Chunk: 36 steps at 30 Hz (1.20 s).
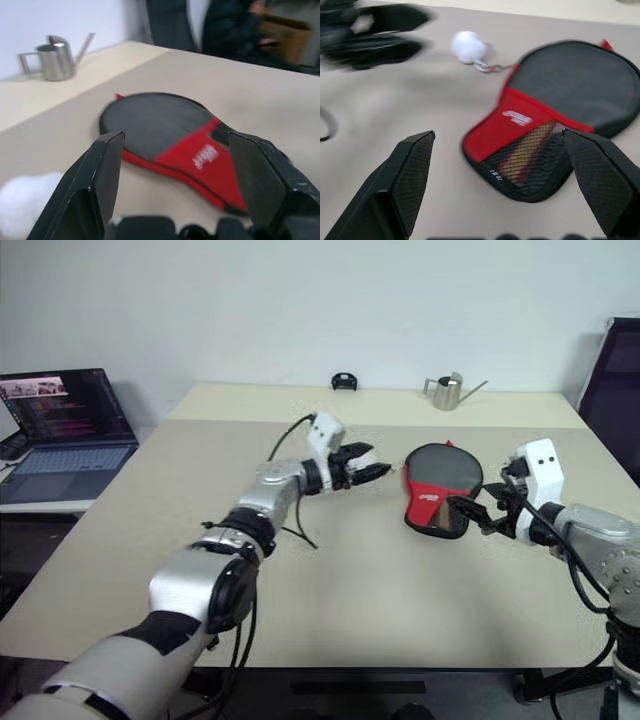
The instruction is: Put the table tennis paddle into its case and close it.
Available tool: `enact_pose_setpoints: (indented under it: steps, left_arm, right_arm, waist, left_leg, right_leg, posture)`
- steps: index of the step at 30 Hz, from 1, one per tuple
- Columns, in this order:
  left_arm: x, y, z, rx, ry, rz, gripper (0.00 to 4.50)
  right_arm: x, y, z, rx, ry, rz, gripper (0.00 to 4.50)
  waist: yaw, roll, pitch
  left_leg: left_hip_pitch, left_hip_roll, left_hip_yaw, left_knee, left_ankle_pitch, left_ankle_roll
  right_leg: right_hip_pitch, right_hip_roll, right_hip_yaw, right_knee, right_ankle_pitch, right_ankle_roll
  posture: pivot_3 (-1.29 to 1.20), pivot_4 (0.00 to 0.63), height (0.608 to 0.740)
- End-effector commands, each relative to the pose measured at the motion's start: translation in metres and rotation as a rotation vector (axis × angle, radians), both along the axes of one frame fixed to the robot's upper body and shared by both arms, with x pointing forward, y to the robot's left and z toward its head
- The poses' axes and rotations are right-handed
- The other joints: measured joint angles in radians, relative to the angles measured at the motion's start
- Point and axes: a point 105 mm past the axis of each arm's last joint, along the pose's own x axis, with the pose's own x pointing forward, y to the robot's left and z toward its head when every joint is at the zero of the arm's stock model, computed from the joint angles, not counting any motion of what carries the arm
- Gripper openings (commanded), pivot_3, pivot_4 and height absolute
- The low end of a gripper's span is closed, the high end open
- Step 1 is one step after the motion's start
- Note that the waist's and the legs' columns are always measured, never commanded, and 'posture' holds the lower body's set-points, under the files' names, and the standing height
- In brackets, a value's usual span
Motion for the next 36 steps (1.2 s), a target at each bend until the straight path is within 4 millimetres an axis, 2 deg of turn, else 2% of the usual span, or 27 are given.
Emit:
enact_pose_setpoints:
  steps: [1, 5, 8, 11, 16, 21, 28, 36]
  left_arm:
    - [-0.014, 0.023, 0.026, -0.035, -0.073, -0.089, 3.56]
    - [-0.026, 0.042, 0.033, -0.066, -0.046, -0.087, 3.56]
    - [-0.044, 0.06, 0.04, -0.073, -0.037, -0.092, 3.56]
    - [-0.05, 0.07, 0.045, -0.078, -0.05, -0.048, 3.56]
    - [-0.053, 0.074, 0.049, -0.074, -0.061, -0.013, 3.56]
    - [-0.052, 0.076, 0.053, -0.07, -0.076, 0.005, 3.56]
    - [-0.052, 0.077, 0.054, -0.055, -0.089, 0.014, 3.56]
    - [-0.052, 0.077, 0.053, -0.05, -0.096, 0.021, 3.56]
  right_arm:
    - [0.021, -0.007, 0.004, 0.008, -0.036, -0.058, 4.47]
    - [0.036, -0.014, -0.006, 0.006, -0.015, -0.094, 4.47]
    - [0.051, -0.016, -0.021, 0.016, 0.022, -0.123, 4.47]
    - [0.065, -0.019, -0.033, 0.021, 0.04, -0.148, 4.47]
    - [0.084, -0.021, -0.054, 0.001, 0.064, -0.178, 4.47]
    - [0.099, -0.014, -0.071, 0.005, 0.086, -0.191, 4.47]
    - [0.108, -0.007, -0.089, 0.01, 0.142, -0.196, 4.47]
    - [0.112, 0.007, -0.095, 0.104, 0.215, -0.168, 4.47]
  waist:
    - [-0.003, 0.0, 0.0]
    - [-0.011, 0.0, 0.0]
    - [-0.015, 0.0, 0.0]
    - [-0.02, 0.0, 0.0]
    - [-0.024, 0.0, 0.0]
    - [-0.026, 0.0, 0.0]
    - [-0.033, 0.0, 0.0]
    - [-0.051, 0.0, -0.001]
  left_leg:
    - [0.0, 0.0, 0.0, 0.0, 0.0, 0.0]
    - [0.0, 0.001, -0.001, 0.0, 0.0, 0.0]
    - [-0.001, 0.0, -0.001, 0.0, 0.0, 0.0]
    - [-0.001, 0.0, -0.001, 0.001, 0.002, -0.003]
    - [0.0, 0.0, 0.0, 0.001, 0.002, -0.003]
    - [0.001, 0.001, 0.0, 0.001, 0.002, -0.004]
    - [0.002, 0.001, 0.0, 0.001, 0.002, -0.004]
    - [0.003, 0.001, 0.001, 0.001, 0.003, -0.004]
  right_leg:
    - [0.0, 0.0, 0.0, 0.0, 0.0, 0.0]
    - [0.0, 0.0, 0.001, 0.0, 0.0, 0.0]
    - [0.0, 0.0, 0.002, 0.0, 0.0, 0.0]
    - [0.0, -0.001, 0.002, 0.0, 0.0, 0.0]
    - [0.0, -0.001, 0.002, 0.002, 0.0, 0.0]
    - [0.0, -0.001, 0.002, 0.002, 0.0, 0.0]
    - [0.0, -0.001, 0.003, 0.003, 0.0, 0.0]
    - [0.0, -0.001, 0.004, 0.007, 0.0, 0.0]
  posture:
    - [0.0, 0.15, 0.74]
    - [0.0, 0.15, 0.74]
    - [0.0, 0.15, 0.74]
    - [0.0, 0.15, 0.74]
    - [0.0, 0.15, 0.74]
    - [0.0, 0.15, 0.74]
    - [0.0, 0.15, 0.74]
    - [0.0, 0.15, 0.74]
